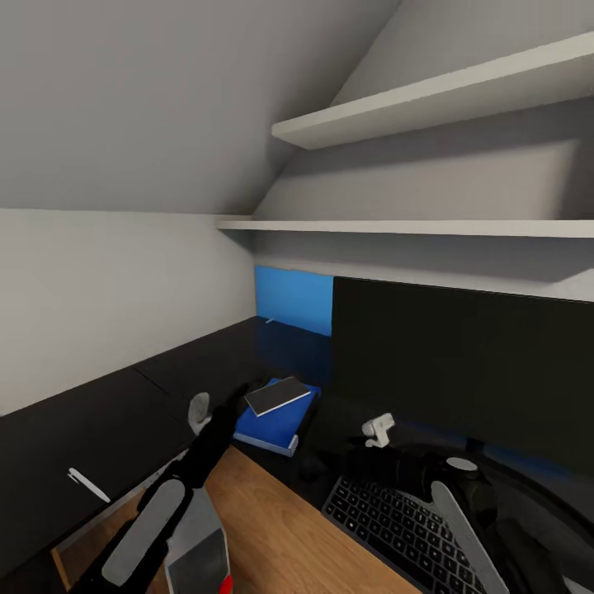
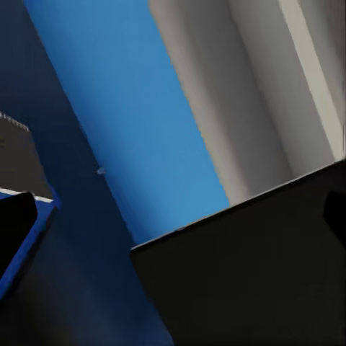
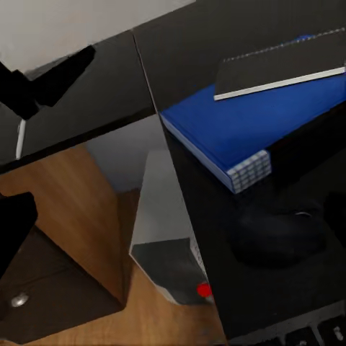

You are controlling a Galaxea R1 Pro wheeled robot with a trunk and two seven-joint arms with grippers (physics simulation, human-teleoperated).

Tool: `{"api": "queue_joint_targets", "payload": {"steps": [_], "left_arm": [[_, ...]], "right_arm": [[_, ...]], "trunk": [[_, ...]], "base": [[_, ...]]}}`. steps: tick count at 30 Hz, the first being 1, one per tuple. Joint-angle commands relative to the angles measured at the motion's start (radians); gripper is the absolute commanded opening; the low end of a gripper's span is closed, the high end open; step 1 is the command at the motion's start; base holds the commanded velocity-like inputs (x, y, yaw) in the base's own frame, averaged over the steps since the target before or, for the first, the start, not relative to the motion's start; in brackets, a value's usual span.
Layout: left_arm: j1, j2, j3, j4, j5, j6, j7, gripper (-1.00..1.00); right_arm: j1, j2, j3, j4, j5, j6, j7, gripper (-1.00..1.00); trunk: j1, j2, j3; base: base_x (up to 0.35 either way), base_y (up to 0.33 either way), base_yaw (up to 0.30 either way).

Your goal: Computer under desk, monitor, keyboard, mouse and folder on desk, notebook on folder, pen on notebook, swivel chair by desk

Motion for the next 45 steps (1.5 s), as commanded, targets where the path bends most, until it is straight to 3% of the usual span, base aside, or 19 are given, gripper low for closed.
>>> {"api": "queue_joint_targets", "payload": {"steps": [1,3,6,8,11,15,18,21,23,24,25,26,27,30,31,36,40,45], "left_arm": [[0.015,0.022,-0.001,-0.025,0.010,0.003,0.001,1.00],[0.054,0.073,0.001,-0.072,0.010,0.004,0.019,1.00],[0.092,0.120,0.012,-0.102,0.011,0.003,0.047,1.00],[0.116,0.148,0.042,-0.114,0.013,0.004,0.067,1.00],[0.152,0.166,0.084,-0.122,0.013,0.005,0.087,1.00],[0.203,0.174,0.152,-0.132,0.014,0.007,0.097,1.00],[0.245,0.177,0.215,-0.150,0.009,0.008,0.102,1.00],[0.259,0.178,0.238,-0.159,0.003,0.008,0.117,1.00],[0.262,0.178,0.245,-0.162,0.003,0.009,0.127,1.00],[0.268,0.181,0.254,-0.180,0.001,0.027,0.144,1.00],[0.269,0.185,0.256,-0.190,0.001,0.047,0.153,1.00],[0.269,0.187,0.258,-0.195,0.001,0.057,0.158,1.00],[0.270,0.195,0.291,-0.220,0.000,0.128,0.196,1.00],[0.270,0.196,0.295,-0.230,-0.001,0.141,0.221,1.00],[0.270,0.198,0.297,-0.253,-0.002,0.154,0.286,1.00],[0.270,0.214,0.299,-0.258,-0.004,0.155,0.308,1.00],[0.269,0.227,0.300,-0.259,-0.003,0.157,0.435,1.00],[0.265,0.229,0.295,-0.259,-0.003,0.158,0.505,1.00]], "right_arm": [[-0.008,0.017,0.001,-0.001,-0.001,0.010,-0.014,1.00],[-0.027,0.054,0.004,-0.001,-0.001,0.019,-0.051,1.00],[-0.043,0.082,0.007,0.001,-0.001,0.023,-0.087,1.00],[-0.052,0.094,0.008,0.005,-0.001,0.023,-0.101,1.00],[-0.059,0.103,0.009,0.010,0.000,0.018,-0.111,1.00],[-0.061,0.116,0.013,0.007,0.004,0.016,-0.164,1.00],[-0.065,0.156,0.041,0.023,0.006,0.023,-0.266,1.00],[-0.070,0.195,0.090,0.056,0.013,0.025,-0.353,1.00],[-0.072,0.208,0.118,0.066,0.019,0.026,-0.391,1.00],[-0.073,0.224,0.188,0.080,0.036,0.028,-0.460,1.00],[-0.074,0.229,0.207,0.082,0.040,0.028,-0.474,1.00],[-0.074,0.234,0.213,0.084,0.041,0.029,-0.481,1.00],[-0.082,0.294,0.236,0.101,0.044,0.059,-0.606,1.00],[-0.084,0.309,0.239,0.113,0.043,0.080,-0.643,1.00],[-0.113,0.324,0.245,0.128,0.043,0.104,-0.684,1.00],[-0.128,0.324,0.246,0.145,0.044,0.106,-0.688,1.00],[-0.130,0.325,0.246,0.169,0.044,0.105,-0.690,1.00],[-0.132,0.326,0.247,0.184,0.046,0.105,-0.692,1.00]], "trunk": [[0.000,-0.001,-0.001],[0.000,-0.001,-0.001],[0.000,-0.001,-0.001],[0.000,-0.001,-0.001],[0.000,-0.001,-0.001],[0.000,-0.001,-0.001],[0.000,-0.001,0.000],[0.000,-0.001,0.001],[0.000,-0.001,0.002],[0.000,-0.001,0.002],[0.000,-0.001,0.002],[0.000,-0.001,0.002],[0.000,-0.001,0.002],[0.000,-0.001,0.002],[0.000,-0.001,0.002],[0.000,-0.001,0.002],[0.000,-0.001,0.002],[0.000,-0.001,0.002]], "base": [[-0.001,0.000,0.000],[-0.001,0.000,0.000],[0.000,0.000,0.000],[0.000,0.000,0.000],[0.000,0.000,0.000],[0.000,0.000,0.004],[0.000,0.000,0.128],[0.000,0.000,0.213],[0.000,0.000,0.244],[0.000,0.000,0.246],[0.000,0.000,0.253],[0.000,0.000,0.258],[0.000,0.000,0.275],[0.000,0.000,0.276],[0.000,0.000,0.276],[0.000,0.000,0.263],[0.000,0.000,0.274],[0.000,0.000,0.278]]}}
